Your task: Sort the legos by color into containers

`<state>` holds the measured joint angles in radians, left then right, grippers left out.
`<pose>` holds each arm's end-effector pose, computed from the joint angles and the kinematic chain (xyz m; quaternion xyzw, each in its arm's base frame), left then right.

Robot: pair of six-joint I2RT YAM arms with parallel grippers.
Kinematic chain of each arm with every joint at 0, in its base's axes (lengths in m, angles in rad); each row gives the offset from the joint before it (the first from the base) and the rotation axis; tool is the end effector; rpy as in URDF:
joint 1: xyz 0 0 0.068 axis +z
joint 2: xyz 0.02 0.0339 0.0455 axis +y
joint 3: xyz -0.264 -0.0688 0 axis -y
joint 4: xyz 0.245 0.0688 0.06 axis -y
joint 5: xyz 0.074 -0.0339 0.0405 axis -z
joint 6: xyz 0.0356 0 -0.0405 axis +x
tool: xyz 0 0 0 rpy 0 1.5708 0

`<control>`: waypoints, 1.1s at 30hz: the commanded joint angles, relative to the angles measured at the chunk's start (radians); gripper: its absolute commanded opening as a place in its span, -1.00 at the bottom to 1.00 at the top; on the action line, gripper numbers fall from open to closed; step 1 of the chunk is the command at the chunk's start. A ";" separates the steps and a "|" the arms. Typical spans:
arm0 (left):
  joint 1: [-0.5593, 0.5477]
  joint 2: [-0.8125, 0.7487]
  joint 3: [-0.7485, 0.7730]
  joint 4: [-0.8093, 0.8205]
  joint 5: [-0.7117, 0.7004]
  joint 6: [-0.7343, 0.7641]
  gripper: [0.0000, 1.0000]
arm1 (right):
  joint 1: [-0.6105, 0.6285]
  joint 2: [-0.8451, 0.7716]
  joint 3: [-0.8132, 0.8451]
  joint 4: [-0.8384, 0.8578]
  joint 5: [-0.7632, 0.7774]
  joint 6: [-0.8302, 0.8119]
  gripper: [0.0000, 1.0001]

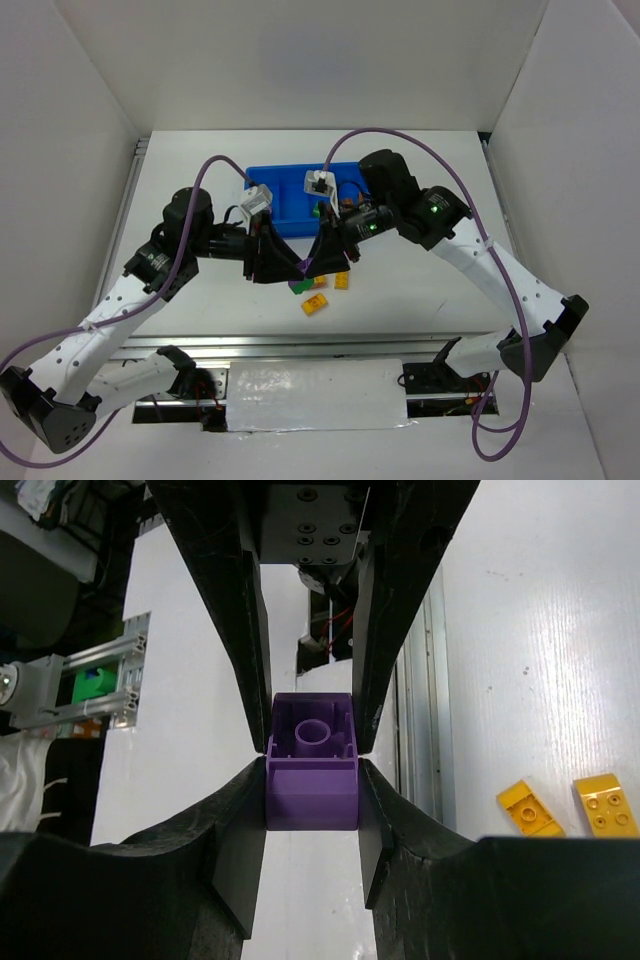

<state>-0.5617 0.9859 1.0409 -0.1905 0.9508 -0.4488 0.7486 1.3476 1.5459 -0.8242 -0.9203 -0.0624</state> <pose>0.1618 -0.1360 0.3942 0.3383 0.6518 -0.5847 0.3447 0.1766 0.2027 0.4221 -0.5004 0.6534 0.5096 0.2509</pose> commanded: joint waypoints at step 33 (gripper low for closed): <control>-0.009 -0.047 -0.042 0.277 -0.331 -0.208 -1.00 | -0.166 -0.333 -0.461 0.811 0.296 0.561 0.98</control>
<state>-0.5613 0.9592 1.0245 -0.0898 0.7181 -0.5587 0.5877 1.0916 1.1858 -0.3588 -0.7082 0.2943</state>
